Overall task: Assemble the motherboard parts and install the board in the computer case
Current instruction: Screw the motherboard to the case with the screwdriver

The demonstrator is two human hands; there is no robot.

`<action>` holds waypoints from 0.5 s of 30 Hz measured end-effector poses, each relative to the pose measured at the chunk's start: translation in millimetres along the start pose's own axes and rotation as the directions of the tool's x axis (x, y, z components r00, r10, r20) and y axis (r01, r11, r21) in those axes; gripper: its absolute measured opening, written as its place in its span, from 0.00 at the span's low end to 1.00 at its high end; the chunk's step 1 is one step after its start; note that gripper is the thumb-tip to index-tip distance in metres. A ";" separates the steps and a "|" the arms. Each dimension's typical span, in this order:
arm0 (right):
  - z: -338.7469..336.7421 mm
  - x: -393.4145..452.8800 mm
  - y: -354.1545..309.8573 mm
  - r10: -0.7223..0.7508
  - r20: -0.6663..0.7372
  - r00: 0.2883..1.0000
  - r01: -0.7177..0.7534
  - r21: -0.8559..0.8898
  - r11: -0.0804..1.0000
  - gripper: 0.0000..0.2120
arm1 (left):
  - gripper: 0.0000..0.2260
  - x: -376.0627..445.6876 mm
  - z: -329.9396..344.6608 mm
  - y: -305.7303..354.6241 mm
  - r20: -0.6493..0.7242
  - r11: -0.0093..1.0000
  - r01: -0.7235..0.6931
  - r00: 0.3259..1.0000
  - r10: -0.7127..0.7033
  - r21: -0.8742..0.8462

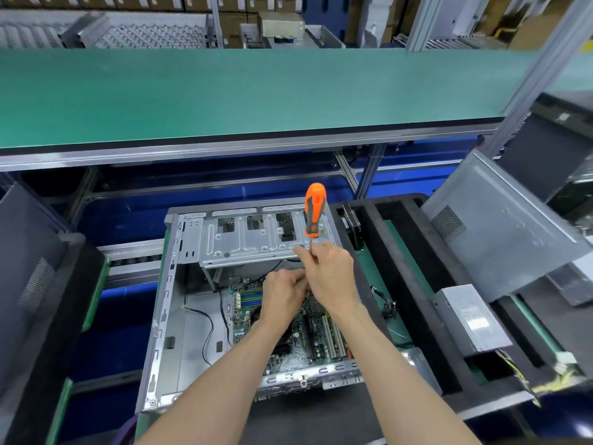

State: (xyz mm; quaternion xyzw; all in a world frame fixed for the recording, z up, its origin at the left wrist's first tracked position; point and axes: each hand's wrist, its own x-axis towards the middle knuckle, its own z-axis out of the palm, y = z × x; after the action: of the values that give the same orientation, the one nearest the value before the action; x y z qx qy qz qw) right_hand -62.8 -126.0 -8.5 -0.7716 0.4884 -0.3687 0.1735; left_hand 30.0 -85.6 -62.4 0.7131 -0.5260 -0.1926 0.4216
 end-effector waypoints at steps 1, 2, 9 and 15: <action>-4.6 0.7 -3.0 0.013 0.018 1.000 -0.014 0.051 0.999 0.17 | 0.08 -0.5 -0.2 -1.1 -0.009 1.000 -0.016 1.000 0.016 0.009; -9.0 2.4 -5.5 0.006 0.021 1.000 -0.009 0.124 0.992 0.12 | 0.11 -0.2 -0.2 -2.3 -0.021 0.999 -0.030 0.999 0.030 0.017; -49.2 22.0 -38.0 -0.044 0.065 0.997 0.005 0.512 0.859 0.08 | 0.08 0.0 5.1 -7.7 0.024 0.996 -0.032 0.999 0.030 0.083; -56.6 25.7 -43.9 0.038 -0.004 0.999 -0.034 0.366 0.930 0.17 | 0.11 -0.2 3.3 -13.6 0.098 0.993 -0.036 0.995 0.025 0.111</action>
State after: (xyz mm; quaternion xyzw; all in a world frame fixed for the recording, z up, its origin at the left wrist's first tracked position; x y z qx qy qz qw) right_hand -70.7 -123.1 67.1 -0.7148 0.4262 -0.4543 0.3180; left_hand 35.5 -85.5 -75.2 0.7174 -0.5667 -0.1904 0.3578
